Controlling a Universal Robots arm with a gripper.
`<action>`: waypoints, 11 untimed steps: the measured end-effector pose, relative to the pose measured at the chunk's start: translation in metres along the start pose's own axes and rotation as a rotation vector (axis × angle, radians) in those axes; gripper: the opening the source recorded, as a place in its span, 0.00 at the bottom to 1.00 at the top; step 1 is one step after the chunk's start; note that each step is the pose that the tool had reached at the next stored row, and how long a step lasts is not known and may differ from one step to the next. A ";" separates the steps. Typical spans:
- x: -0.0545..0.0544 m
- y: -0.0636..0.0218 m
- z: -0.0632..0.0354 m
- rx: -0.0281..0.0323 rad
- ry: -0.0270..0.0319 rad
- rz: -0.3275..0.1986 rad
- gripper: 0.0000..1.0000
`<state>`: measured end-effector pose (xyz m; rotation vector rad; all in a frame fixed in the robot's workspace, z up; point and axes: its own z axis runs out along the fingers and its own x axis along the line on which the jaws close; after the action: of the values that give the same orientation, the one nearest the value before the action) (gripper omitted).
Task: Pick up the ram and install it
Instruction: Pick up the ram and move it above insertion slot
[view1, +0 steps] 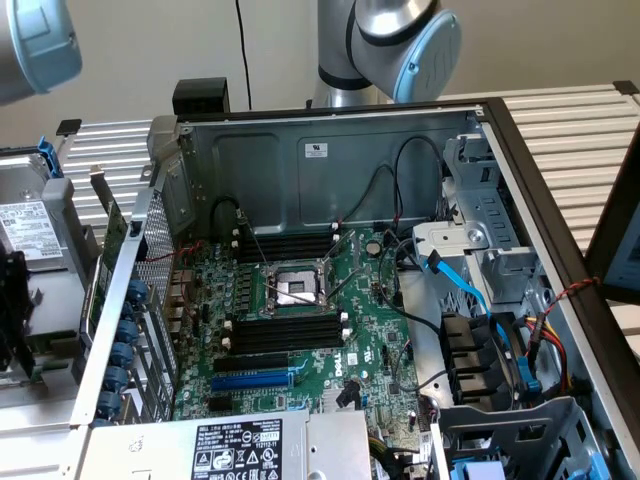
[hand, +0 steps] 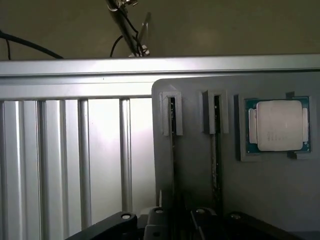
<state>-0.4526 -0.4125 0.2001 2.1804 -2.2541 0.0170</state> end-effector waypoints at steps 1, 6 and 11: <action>0.000 0.0000 -0.0003 0.0003 -0.0003 0.000 0.16; 0.003 -0.0002 -0.0139 0.0017 -0.0011 0.000 0.13; 0.006 -0.0003 -0.0318 0.0019 -0.0014 0.000 0.13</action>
<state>-0.4525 -0.4181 0.2320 2.1819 -2.2558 0.0176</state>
